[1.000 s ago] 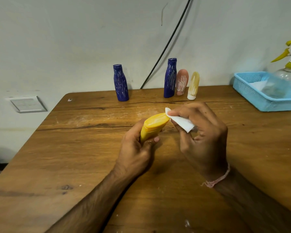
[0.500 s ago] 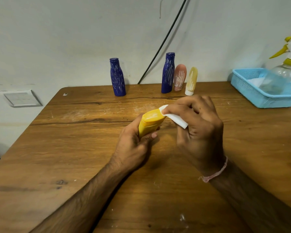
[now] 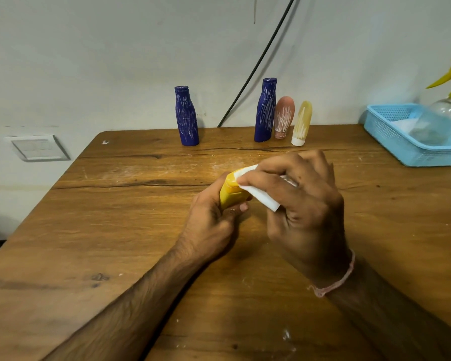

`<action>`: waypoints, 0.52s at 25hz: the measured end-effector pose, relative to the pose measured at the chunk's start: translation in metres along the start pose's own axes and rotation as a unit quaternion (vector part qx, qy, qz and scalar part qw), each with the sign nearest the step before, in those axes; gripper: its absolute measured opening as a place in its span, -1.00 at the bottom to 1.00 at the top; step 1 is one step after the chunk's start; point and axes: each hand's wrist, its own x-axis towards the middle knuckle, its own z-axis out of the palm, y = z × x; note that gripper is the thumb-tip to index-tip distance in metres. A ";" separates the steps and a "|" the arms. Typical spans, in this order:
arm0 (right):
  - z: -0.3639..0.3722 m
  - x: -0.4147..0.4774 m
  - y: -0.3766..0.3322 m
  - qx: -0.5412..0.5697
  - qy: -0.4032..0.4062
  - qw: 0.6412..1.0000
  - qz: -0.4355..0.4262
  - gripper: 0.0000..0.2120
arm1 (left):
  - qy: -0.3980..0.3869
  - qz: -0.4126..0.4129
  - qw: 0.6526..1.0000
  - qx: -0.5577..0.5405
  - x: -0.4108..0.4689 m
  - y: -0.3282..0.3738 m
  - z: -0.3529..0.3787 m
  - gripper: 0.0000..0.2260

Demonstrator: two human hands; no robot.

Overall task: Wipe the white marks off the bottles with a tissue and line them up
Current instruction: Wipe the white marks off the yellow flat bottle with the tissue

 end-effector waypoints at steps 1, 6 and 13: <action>-0.001 0.001 0.002 -0.004 0.001 1.000 0.007 -0.78 | 0.000 0.000 1.000 0.003 0.000 0.000 0.000 -0.72; -0.001 0.002 -0.013 0.011 -0.014 1.000 0.003 -0.75 | 0.013 -0.002 1.000 0.027 0.000 -0.004 0.003 -0.75; 0.000 0.002 -0.004 0.016 -0.010 1.000 0.018 -0.74 | 0.022 -0.009 1.000 0.019 0.001 -0.001 0.002 -0.71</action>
